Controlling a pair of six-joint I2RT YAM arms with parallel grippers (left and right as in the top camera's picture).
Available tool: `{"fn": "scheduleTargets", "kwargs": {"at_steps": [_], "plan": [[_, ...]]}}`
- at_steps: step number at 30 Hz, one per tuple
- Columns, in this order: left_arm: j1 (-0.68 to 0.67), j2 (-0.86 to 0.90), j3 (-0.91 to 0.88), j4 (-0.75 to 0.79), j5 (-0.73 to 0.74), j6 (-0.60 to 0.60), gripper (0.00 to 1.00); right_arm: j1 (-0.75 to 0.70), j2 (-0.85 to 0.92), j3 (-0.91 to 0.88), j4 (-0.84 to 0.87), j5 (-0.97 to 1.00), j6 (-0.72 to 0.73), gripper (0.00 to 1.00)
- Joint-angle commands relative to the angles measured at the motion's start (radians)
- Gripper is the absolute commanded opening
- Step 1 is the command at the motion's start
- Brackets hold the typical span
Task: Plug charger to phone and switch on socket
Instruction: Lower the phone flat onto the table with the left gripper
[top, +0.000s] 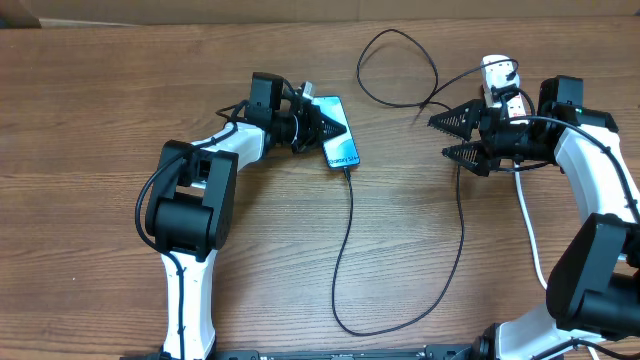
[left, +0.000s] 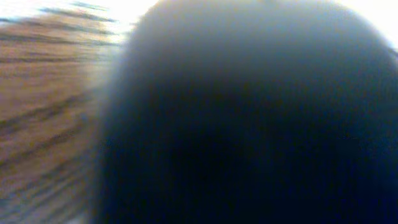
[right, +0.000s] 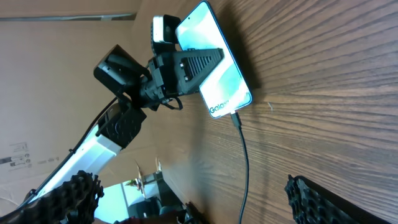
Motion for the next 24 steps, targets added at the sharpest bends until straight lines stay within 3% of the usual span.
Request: {"fn": "scheduleTargets", "kwargs": {"at_steps": [1, 17, 24], "plan": [[0.000, -0.001, 0.009, 0.020, 0.058, -0.025, 0.04, -0.001, -0.012, 0.009, 0.002, 0.008, -0.023, 0.96], [0.000, 0.093, 0.009, 0.064, 0.019, -0.026, 0.05, -0.001, -0.012, 0.009, -0.024, 0.008, -0.043, 0.96], [0.001, 0.098, 0.009, 0.063, -0.018, -0.026, 0.27, -0.001, -0.012, 0.009, -0.028, 0.008, -0.045, 0.96]]}}
